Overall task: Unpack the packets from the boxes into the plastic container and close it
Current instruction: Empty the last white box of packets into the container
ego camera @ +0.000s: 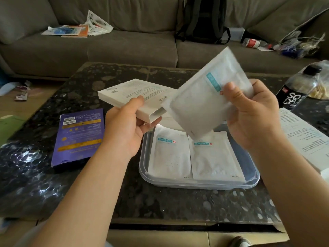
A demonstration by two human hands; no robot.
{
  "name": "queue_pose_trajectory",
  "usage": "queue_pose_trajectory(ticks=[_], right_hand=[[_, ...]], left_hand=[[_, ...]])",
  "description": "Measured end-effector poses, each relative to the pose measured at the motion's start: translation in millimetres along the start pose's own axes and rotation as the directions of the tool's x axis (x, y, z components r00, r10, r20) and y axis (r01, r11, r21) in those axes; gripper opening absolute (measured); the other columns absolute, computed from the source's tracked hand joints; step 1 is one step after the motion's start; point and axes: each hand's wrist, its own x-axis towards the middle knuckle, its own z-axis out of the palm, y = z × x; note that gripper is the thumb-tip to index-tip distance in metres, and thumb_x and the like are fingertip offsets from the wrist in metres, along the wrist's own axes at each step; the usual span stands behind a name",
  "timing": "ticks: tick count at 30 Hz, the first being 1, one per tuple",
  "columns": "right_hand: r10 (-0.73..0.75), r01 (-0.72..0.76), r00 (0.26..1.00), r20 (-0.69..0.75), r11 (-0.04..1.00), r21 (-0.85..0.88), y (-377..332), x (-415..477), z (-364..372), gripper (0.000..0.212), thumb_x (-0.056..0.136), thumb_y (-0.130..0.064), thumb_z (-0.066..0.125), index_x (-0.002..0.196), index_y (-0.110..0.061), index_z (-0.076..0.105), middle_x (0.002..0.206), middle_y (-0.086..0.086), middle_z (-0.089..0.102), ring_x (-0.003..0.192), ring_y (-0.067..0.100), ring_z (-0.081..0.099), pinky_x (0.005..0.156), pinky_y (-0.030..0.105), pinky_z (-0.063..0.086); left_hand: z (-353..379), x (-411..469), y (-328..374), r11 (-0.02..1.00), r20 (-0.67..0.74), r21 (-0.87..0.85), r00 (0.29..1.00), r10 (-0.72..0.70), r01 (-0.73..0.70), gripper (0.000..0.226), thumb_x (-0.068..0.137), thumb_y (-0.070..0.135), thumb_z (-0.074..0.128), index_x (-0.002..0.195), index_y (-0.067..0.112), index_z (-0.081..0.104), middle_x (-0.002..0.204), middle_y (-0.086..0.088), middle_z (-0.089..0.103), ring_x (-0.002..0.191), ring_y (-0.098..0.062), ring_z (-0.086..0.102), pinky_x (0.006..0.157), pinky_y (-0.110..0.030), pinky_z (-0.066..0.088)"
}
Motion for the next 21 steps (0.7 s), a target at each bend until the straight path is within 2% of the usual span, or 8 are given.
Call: queue_pose_trajectory(ticks=[3, 7, 11, 13, 15, 16, 18, 21], right_hand=[[0.119, -0.124, 0.992, -0.047, 0.988, -0.098, 9, 4, -9, 0.021, 0.078, -0.023, 0.076, 0.088, -0.016, 0.059, 0.1, 0.006, 0.075, 0.099, 0.027, 0.073, 0.074, 0.046, 0.061], [0.311, -0.3, 0.95, 0.002, 0.921, -0.248, 22, 4, -11, 0.032, 0.071, -0.026, 0.077, 0.096, -0.012, 0.062, 0.104, 0.011, 0.074, 0.094, 0.027, 0.075, 0.075, 0.045, 0.062], [0.477, -0.435, 0.875, 0.077, 0.848, -0.303, 37, -2, 1, 0.027, 0.083, -0.019, 0.073, 0.107, -0.009, 0.064, 0.101, 0.008, 0.076, 0.09, 0.023, 0.076, 0.069, 0.039, 0.063], [0.518, -0.457, 0.851, 0.087, 0.812, -0.362, 42, -5, 8, 0.027, 0.087, -0.021, 0.072, 0.111, -0.011, 0.065, 0.101, 0.005, 0.076, 0.089, 0.021, 0.076, 0.066, 0.036, 0.062], [0.481, -0.362, 0.874, 0.071, 0.742, -0.564, 48, -5, 14, 0.03, 0.086, -0.029, 0.075, 0.112, -0.017, 0.064, 0.102, 0.001, 0.073, 0.088, 0.02, 0.074, 0.066, 0.031, 0.062], [0.426, -0.243, 0.902, 0.075, 0.643, -0.727, 51, -4, 15, 0.034, 0.085, -0.035, 0.076, 0.113, -0.022, 0.062, 0.105, -0.003, 0.069, 0.089, 0.019, 0.072, 0.069, 0.03, 0.062], [0.333, 0.036, 0.932, 0.144, 0.311, -0.95, 56, -5, 16, 0.047, 0.083, -0.05, 0.075, 0.121, -0.031, 0.055, 0.114, -0.008, 0.06, 0.097, 0.015, 0.063, 0.078, 0.031, 0.061], [0.228, 0.264, 0.943, 0.242, -0.069, -0.962, 60, -11, 18, 0.072, 0.08, -0.07, 0.064, 0.139, -0.033, 0.044, 0.133, -0.003, 0.049, 0.115, 0.018, 0.053, 0.086, 0.035, 0.057]], left_hand=[[-1, 1, 1, 0.999, -0.025, -0.012, 0.999, 0.033, -0.033, 0.027, 0.099, 0.011, 0.067, 0.125, 0.02, 0.063, 0.115, -0.007, 0.078, 0.096, -0.022, 0.079, 0.067, -0.035, 0.064], [-3, 2, 2, 0.998, -0.055, -0.039, 0.997, 0.055, -0.058, 0.033, 0.099, 0.014, 0.068, 0.131, 0.017, 0.059, 0.116, -0.008, 0.077, 0.095, -0.021, 0.079, 0.068, -0.034, 0.064], [-4, 2, 4, 0.997, -0.064, -0.055, 0.996, 0.059, -0.063, 0.031, 0.099, 0.013, 0.069, 0.128, 0.019, 0.059, 0.116, -0.008, 0.076, 0.095, -0.022, 0.079, 0.069, -0.035, 0.064], [-4, 2, 3, 0.997, -0.06, -0.049, 0.997, 0.054, -0.057, 0.032, 0.098, 0.014, 0.07, 0.128, 0.02, 0.059, 0.116, -0.007, 0.076, 0.095, -0.022, 0.079, 0.069, -0.035, 0.064], [-4, 1, 3, 0.997, -0.057, -0.047, 0.997, 0.051, -0.053, 0.034, 0.098, 0.015, 0.07, 0.129, 0.02, 0.059, 0.115, -0.007, 0.077, 0.095, -0.021, 0.079, 0.07, -0.035, 0.064], [-4, 1, 3, 0.997, -0.056, -0.047, 0.997, 0.051, -0.053, 0.034, 0.098, 0.014, 0.07, 0.129, 0.02, 0.059, 0.115, -0.007, 0.077, 0.095, -0.021, 0.079, 0.069, -0.035, 0.064], [-4, 2, 4, 0.998, -0.056, -0.046, 0.997, 0.051, -0.054, 0.032, 0.098, 0.014, 0.07, 0.127, 0.021, 0.059, 0.115, -0.006, 0.077, 0.094, -0.021, 0.079, 0.069, -0.035, 0.064], [-4, 2, 4, 0.998, -0.053, -0.034, 0.997, 0.052, -0.053, 0.031, 0.098, 0.015, 0.07, 0.126, 0.022, 0.059, 0.114, -0.005, 0.076, 0.094, -0.019, 0.079, 0.068, -0.035, 0.064]])
